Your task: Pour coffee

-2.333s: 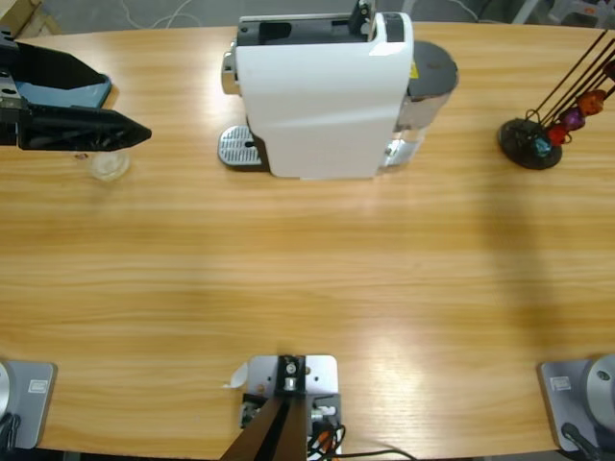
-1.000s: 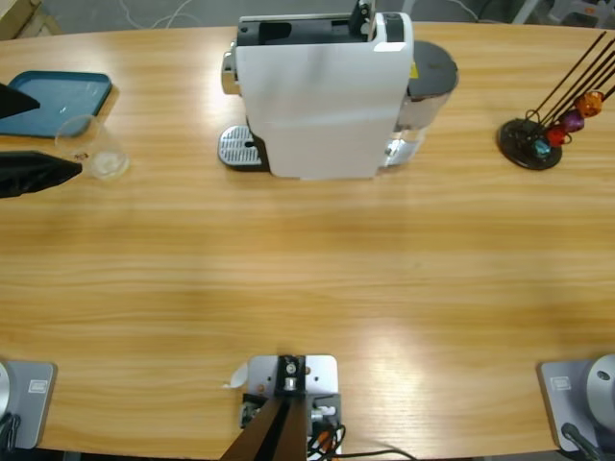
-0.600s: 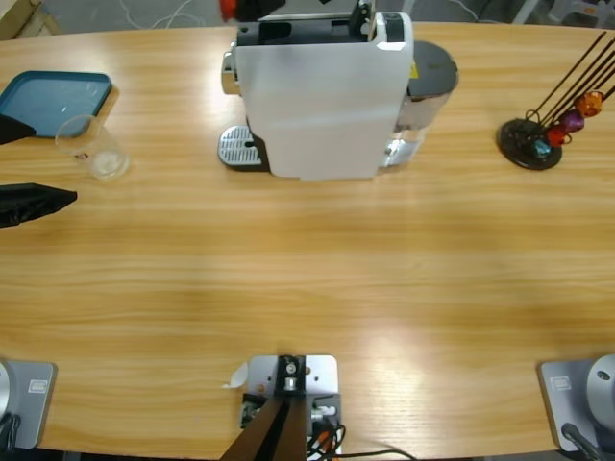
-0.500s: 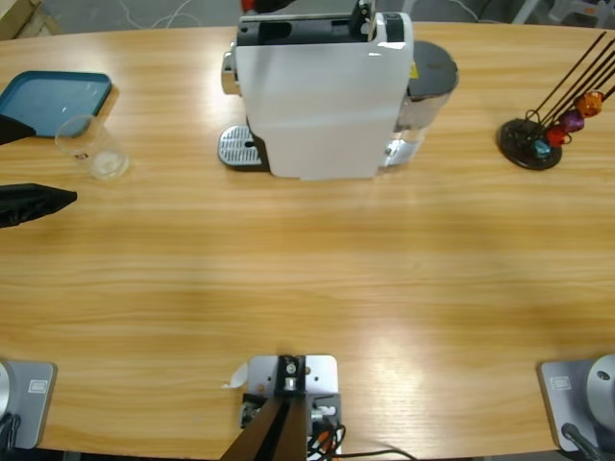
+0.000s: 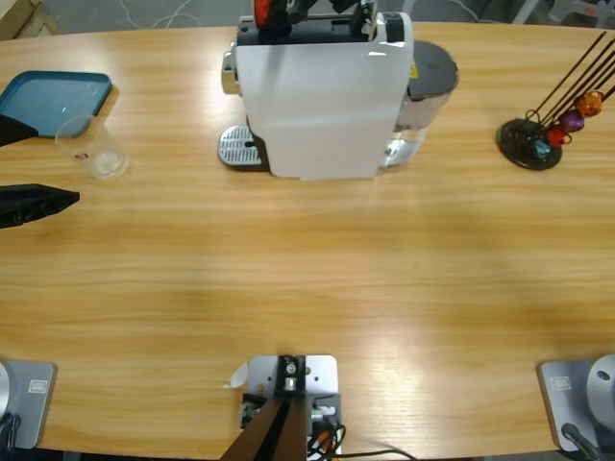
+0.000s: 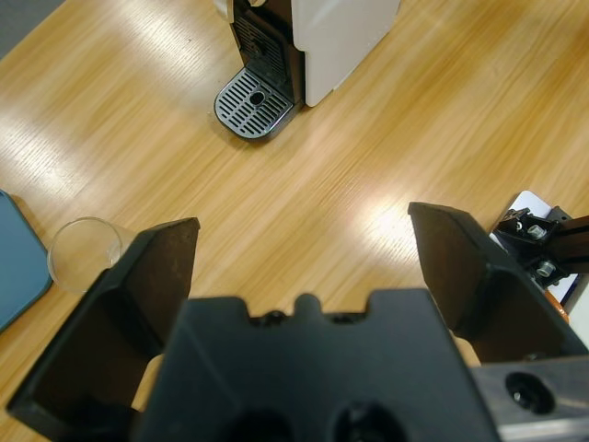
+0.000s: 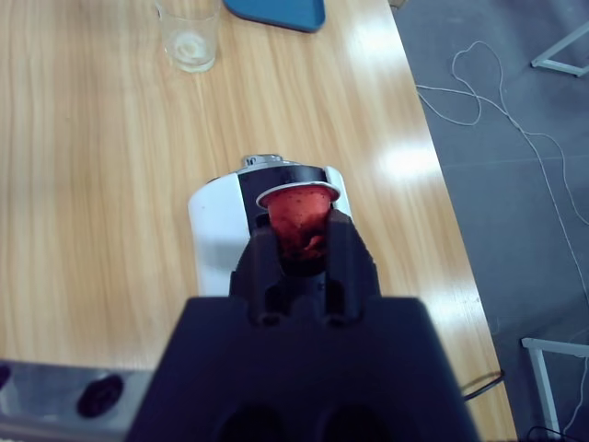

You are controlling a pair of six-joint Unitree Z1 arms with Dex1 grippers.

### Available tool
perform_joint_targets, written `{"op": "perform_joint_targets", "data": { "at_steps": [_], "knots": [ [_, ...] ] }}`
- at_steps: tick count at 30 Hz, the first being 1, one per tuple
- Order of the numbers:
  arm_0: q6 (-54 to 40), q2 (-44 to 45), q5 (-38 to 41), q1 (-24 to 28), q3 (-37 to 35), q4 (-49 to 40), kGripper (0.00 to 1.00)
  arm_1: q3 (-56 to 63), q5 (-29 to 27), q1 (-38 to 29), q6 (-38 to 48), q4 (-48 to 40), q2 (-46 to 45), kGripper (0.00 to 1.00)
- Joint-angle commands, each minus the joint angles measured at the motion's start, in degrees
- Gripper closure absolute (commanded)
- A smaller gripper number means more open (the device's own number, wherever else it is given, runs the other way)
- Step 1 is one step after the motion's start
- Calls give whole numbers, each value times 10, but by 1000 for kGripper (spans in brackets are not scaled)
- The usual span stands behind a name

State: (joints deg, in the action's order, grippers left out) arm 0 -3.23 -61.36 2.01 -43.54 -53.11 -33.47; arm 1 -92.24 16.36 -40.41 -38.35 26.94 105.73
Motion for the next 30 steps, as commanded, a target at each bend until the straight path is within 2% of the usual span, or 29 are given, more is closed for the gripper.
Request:
{"op": "perform_joint_targets", "data": {
  "at_steps": [1, 8, 9, 10, 11, 12, 13, 14, 22, 24, 25, 27, 28, 29, 30],
  "knots": [
    [6, -14, -9, -5, 21, 3, 0, 24, -1, 9, -8, -5, 28, 1000],
    [6, -15, -9, -5, 20, 7, 0, 36, -6, 9, -8, -2, 23, 1000],
    [6, -15, -9, -5, 20, 7, 0, 36, -8, 8, -8, -2, 23, 930],
    [6, -14, -9, -5, 20, 7, 0, 36, -9, 8, -7, -2, 22, 644],
    [6, -14, -9, -5, 21, 7, 0, 36, -9, 7, -5, -4, 22, 270],
    [6, -14, -9, -5, 21, 7, 0, 36, -9, 7, -5, -6, 21, 54],
    [6, -15, -9, -5, 20, 7, 0, 35, -9, 6, -5, -8, 18, 1],
    [6, -15, -9, -5, 20, 7, 0, 33, -10, 6, -4, -9, 16, 0],
    [8, -16, -9, -5, 20, 13, 0, -12, -24, -6, 3, 2, -21, 0],
    [9, -15, -9, -5, 20, 14, 0, -28, -24, -28, 30, 12, -36, 35],
    [11, -14, -9, -5, 19, 14, 0, -34, -24, -43, 54, 21, -44, 130],
    [11, -13, -9, -5, 15, 14, 0, -42, -28, -78, 115, 54, -58, 381],
    [11, -13, -9, -5, 13, 14, 0, -45, -40, -92, 153, 75, -66, 568],
    [11, -12, -9, -5, 10, 14, 3, -49, -57, -102, 192, 99, -74, 854],
    [11, -11, -9, -5, 9, 14, 9, -40, -73, -109, 215, 108, -86, 1000]
  ]
}}
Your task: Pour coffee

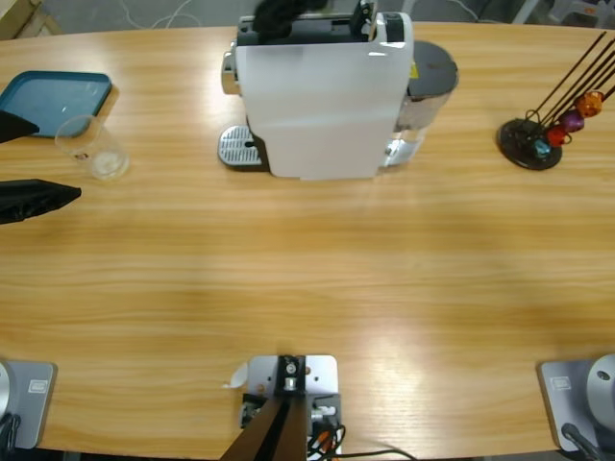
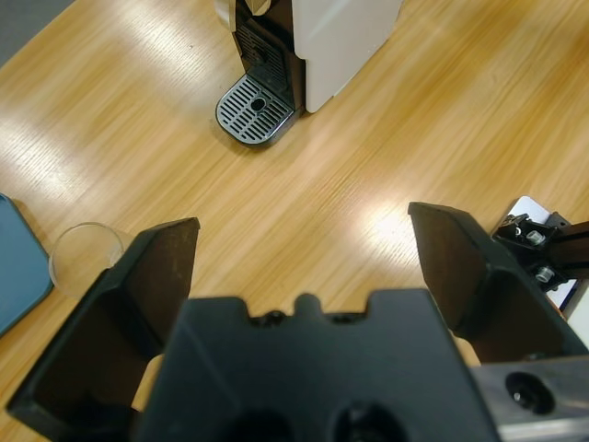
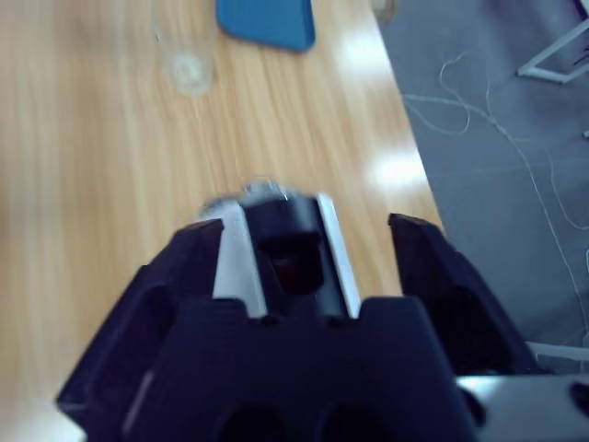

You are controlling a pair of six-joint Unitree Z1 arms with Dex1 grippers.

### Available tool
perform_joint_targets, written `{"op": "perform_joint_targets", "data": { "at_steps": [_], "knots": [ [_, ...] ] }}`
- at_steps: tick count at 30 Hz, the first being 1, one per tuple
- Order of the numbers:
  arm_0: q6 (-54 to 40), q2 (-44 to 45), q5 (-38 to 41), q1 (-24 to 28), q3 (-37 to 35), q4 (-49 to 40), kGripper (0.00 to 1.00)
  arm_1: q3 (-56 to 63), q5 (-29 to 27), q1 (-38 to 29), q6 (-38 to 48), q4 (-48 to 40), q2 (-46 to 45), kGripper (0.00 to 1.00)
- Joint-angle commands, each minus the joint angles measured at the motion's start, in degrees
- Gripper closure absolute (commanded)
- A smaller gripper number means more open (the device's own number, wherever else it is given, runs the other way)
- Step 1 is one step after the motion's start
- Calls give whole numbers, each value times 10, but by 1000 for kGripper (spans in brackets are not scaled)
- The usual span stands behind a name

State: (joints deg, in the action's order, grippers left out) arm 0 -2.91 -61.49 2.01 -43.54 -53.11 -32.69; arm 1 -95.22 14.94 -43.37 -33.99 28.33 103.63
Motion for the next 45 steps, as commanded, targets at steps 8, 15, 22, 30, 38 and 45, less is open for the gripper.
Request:
{"op": "perform_joint_targets", "data": {
  "at_steps": [8, 15, 22, 30, 38, 45],
  "knots": [
    [57, 9, -7, -6, 11, -11, 13, 173, -207, -117, 442, 35, -189, 1000],
    [99, 14, -1, -6, 10, -8, 9, 239, -302, -117, 509, 30, -247, 1000],
    [101, 28, -2, -6, 4, -7, 13, 201, -406, -64, 515, -50, -172, 1000],
    [101, 20, -2, -6, 6, -7, 13, 169, -351, -24, 606, -156, -116, 1000],
    [102, 11, -2, -6, 13, -7, 13, 166, -315, -46, 719, -171, -108, 1000],
    [102, 18, -2, -6, 19, -7, 13, 160, -293, -65, 753, -202, -63, 1000]
  ]
}}
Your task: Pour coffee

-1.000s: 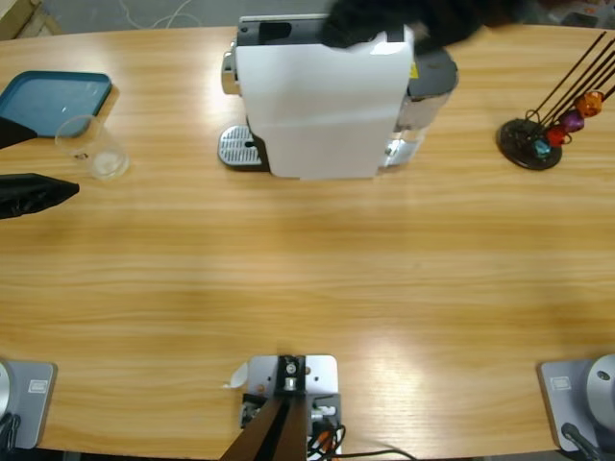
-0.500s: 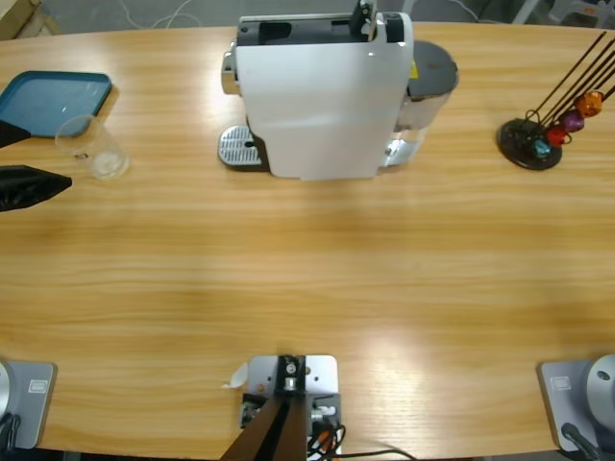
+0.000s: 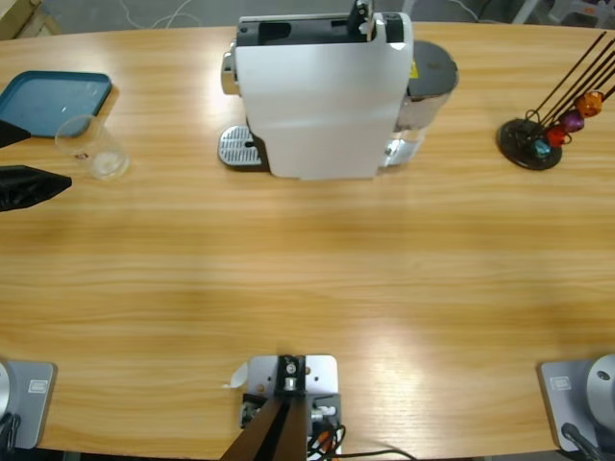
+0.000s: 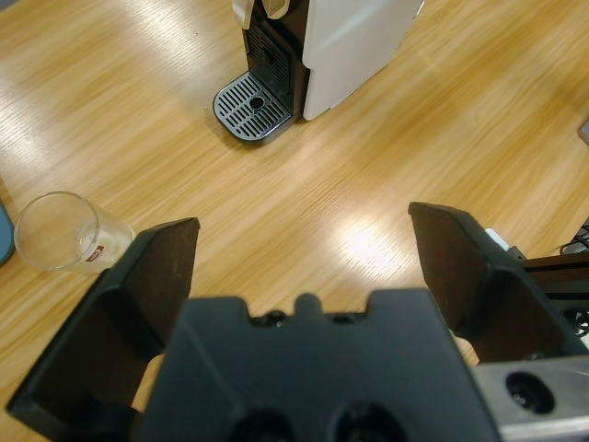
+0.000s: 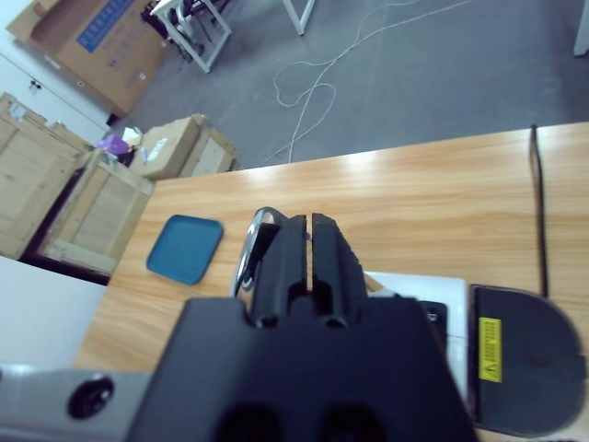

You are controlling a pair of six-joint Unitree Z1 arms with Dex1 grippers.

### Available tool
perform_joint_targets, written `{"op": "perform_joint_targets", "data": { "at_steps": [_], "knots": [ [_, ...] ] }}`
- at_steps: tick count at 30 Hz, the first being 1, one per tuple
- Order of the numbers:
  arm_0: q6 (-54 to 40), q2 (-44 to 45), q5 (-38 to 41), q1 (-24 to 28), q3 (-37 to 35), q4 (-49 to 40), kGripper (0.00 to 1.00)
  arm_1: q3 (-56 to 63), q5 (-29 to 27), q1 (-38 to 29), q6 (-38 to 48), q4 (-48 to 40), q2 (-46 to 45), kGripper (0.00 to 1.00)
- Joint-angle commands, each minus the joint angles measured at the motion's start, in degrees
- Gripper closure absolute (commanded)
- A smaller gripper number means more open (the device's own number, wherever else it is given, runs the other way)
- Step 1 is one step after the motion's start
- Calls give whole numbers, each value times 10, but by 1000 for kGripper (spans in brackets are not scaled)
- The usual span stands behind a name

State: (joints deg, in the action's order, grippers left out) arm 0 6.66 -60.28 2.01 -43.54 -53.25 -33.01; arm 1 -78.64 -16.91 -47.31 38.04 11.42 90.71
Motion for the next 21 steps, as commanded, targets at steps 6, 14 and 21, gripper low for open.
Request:
{"op": "perform_joint_targets", "data": {
  "at_steps": [6, 14, 21],
  "knots": [
    [7, 5, -2, -6, 24, -4, 13, -18, 33, -51, 42, -36, 93, 1000],
    [7, 3, -2, -6, 28, -4, 13, -27, 40, -67, 46, -35, 124, 1000],
    [6, 0, -2, -6, 31, -4, 13, -27, 53, -67, 43, -34, 158, 1000]
  ]
}}
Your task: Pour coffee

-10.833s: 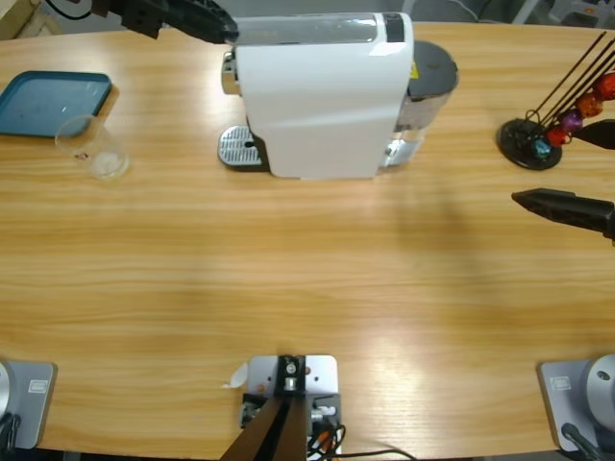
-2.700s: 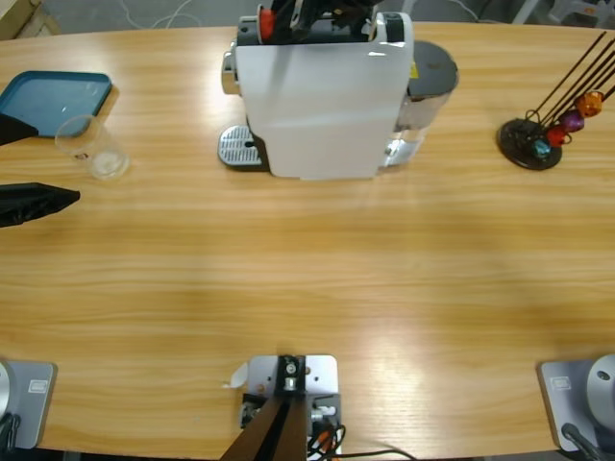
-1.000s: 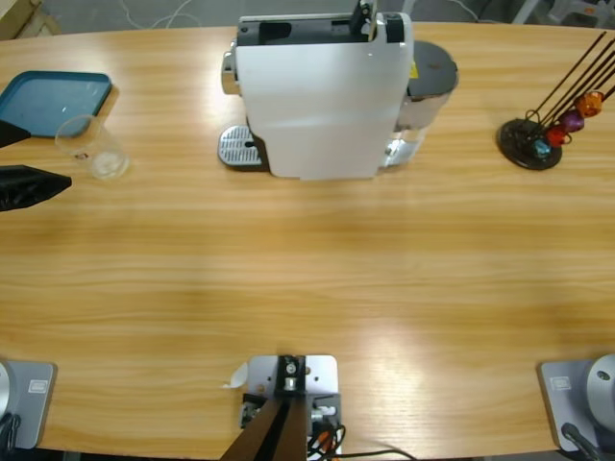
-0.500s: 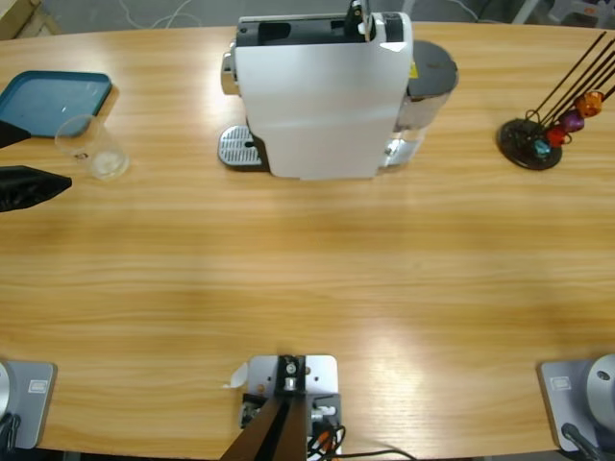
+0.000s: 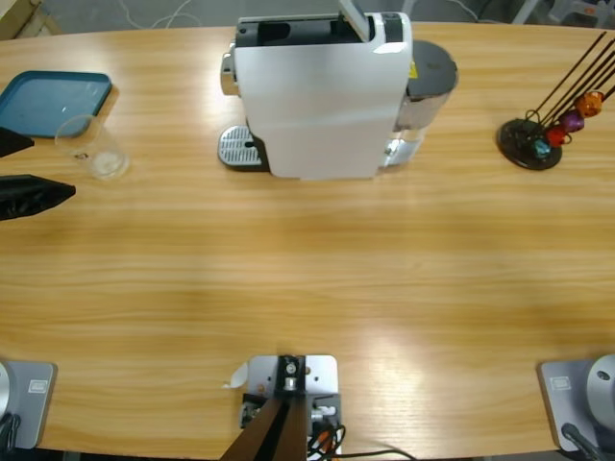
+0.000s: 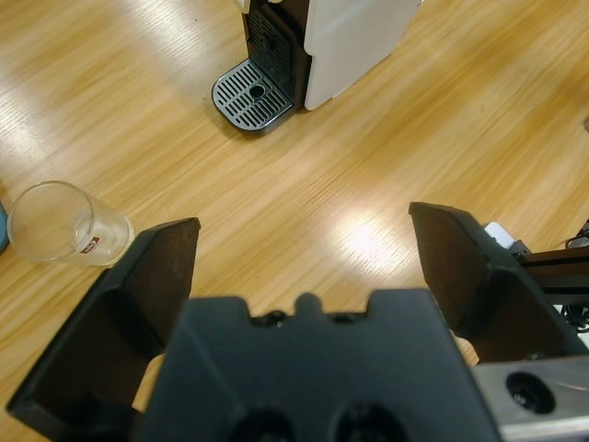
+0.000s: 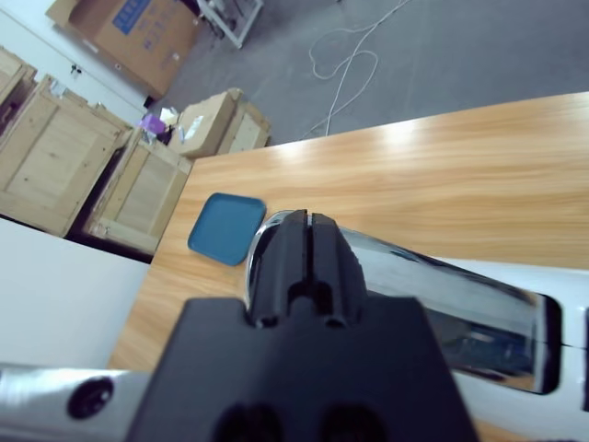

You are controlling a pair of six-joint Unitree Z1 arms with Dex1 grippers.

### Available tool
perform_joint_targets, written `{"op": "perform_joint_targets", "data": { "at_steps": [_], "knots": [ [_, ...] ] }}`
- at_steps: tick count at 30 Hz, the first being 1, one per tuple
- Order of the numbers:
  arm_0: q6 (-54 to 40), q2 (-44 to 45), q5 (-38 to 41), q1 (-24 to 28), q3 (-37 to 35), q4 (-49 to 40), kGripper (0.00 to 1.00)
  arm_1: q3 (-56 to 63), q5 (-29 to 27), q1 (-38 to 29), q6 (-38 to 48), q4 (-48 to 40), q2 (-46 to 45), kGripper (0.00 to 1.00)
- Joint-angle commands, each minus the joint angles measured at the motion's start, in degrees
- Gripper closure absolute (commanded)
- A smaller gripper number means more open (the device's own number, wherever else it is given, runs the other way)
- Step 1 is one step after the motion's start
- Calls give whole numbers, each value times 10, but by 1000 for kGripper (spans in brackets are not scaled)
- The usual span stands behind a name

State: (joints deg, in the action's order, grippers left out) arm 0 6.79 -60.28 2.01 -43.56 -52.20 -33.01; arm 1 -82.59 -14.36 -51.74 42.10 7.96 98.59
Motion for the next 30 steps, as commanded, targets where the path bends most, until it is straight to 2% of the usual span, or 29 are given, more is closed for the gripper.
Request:
{"op": "perform_joint_targets", "data": {
  "at_steps": [1, 18, 30],
  "knots": [
    [4, -1, -2, -6, 21, -3, 13, 13, 29, -23, 2, 0, 85, 1000],
    [4, -13, -4, -5, 20, -2, 12, 63, 53, -30, -3, -30, 158, 1000],
    [4, -13, -4, -2, 20, -2, 13, 80, 48, -29, -3, 2, 195, 1000]
  ]
}}
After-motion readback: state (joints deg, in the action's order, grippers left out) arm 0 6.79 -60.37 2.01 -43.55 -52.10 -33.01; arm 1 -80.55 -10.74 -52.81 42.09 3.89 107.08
